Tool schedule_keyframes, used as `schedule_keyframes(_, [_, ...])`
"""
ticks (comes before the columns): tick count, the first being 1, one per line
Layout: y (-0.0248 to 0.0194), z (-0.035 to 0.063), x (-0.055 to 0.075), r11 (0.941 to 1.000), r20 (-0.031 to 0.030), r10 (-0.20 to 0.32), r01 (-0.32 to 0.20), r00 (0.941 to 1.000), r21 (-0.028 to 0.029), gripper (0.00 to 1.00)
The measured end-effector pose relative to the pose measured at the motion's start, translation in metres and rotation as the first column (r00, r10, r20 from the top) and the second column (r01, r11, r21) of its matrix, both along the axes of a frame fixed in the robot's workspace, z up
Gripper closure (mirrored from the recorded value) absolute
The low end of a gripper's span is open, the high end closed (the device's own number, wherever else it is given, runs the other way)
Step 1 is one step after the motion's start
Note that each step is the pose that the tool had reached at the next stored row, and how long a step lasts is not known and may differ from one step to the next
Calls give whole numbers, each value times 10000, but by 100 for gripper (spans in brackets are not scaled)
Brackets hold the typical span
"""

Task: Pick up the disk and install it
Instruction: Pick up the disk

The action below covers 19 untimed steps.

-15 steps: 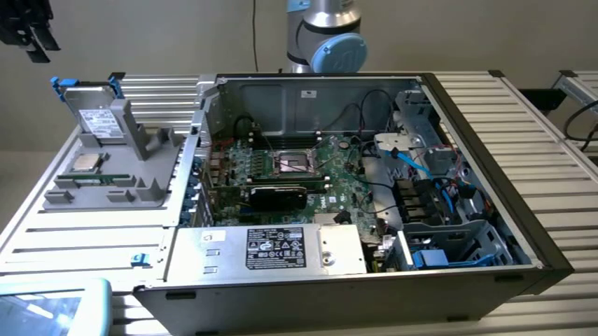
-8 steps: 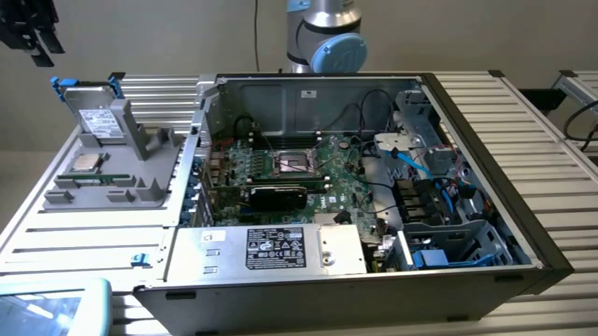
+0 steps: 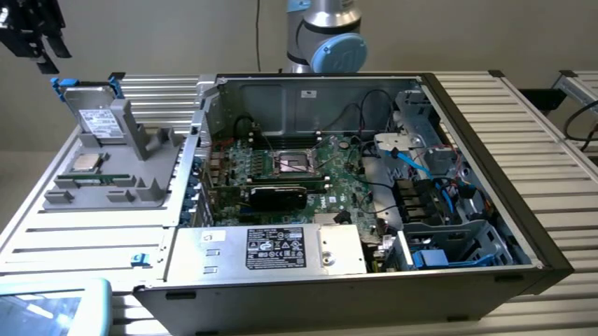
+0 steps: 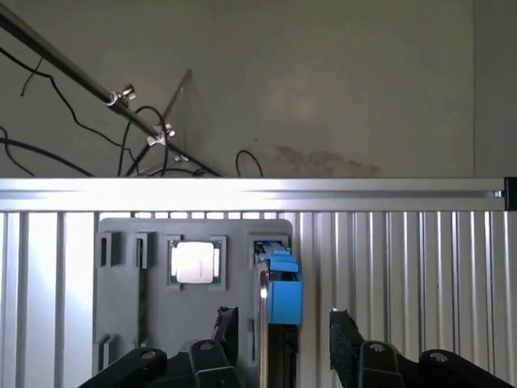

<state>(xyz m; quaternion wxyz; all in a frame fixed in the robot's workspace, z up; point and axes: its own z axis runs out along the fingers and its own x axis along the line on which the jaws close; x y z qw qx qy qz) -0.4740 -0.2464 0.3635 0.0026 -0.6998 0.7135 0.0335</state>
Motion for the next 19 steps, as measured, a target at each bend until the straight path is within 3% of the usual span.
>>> schedule_keyframes(6, [0,-104,7,9999,-42,109,-109,9999,-3,43])
schedule_keyframes(12, [2,-212,11,9999,-43,149,-149,9999,-63,43])
schedule_keyframes(15, [35,-260,12,9998,-45,168,-169,9998,-119,43])
schedule_keyframes(17, [85,-292,11,9997,-45,174,-175,9998,-148,43])
schedule_keyframes(19, [97,-328,12,9997,-46,185,-186,9998,-148,43])
